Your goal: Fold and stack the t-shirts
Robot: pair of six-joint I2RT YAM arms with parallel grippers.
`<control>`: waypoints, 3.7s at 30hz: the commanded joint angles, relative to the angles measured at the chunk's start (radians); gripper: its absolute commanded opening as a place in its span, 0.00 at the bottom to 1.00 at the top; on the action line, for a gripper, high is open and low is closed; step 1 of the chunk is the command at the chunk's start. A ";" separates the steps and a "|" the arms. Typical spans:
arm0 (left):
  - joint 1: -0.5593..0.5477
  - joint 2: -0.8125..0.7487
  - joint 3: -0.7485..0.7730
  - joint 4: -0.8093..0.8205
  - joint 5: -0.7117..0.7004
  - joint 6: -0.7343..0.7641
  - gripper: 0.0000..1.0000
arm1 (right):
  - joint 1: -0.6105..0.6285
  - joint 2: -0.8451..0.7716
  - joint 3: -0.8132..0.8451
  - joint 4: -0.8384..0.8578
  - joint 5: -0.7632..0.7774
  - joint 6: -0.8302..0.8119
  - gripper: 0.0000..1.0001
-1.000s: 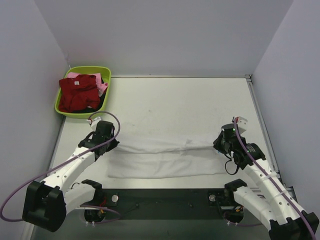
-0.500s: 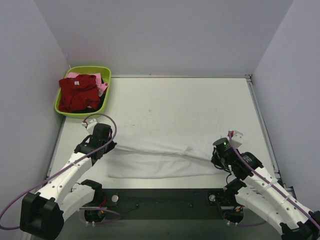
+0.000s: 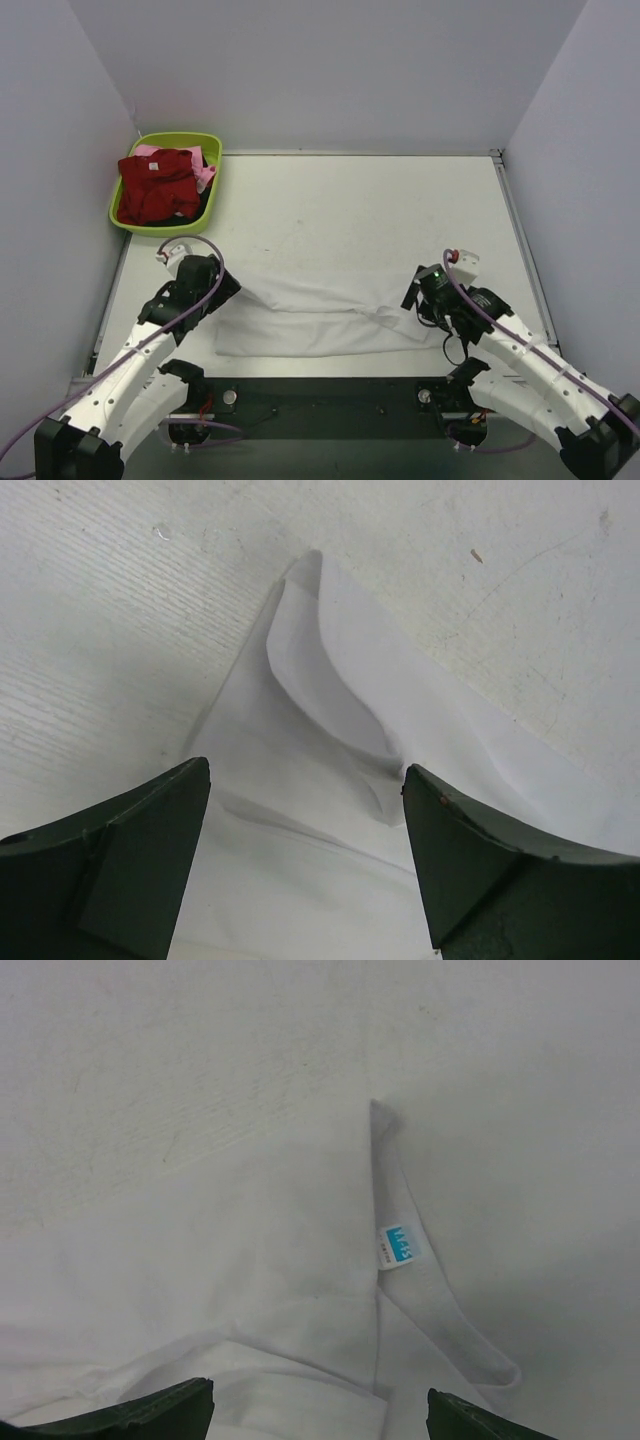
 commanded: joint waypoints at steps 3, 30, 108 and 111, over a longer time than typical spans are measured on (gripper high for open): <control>-0.010 0.154 0.140 0.097 0.038 0.049 0.88 | 0.006 0.324 0.097 0.271 -0.025 -0.111 0.85; -0.024 -0.057 0.022 -0.036 0.028 0.040 0.75 | 0.205 0.898 0.530 0.401 -0.149 -0.185 0.82; -0.032 0.131 0.166 0.108 0.023 0.135 0.38 | 0.348 0.775 0.535 0.461 -0.173 -0.361 0.85; -0.035 0.169 0.140 0.155 0.035 0.132 0.38 | 0.331 0.673 0.460 0.330 -0.047 -0.352 0.84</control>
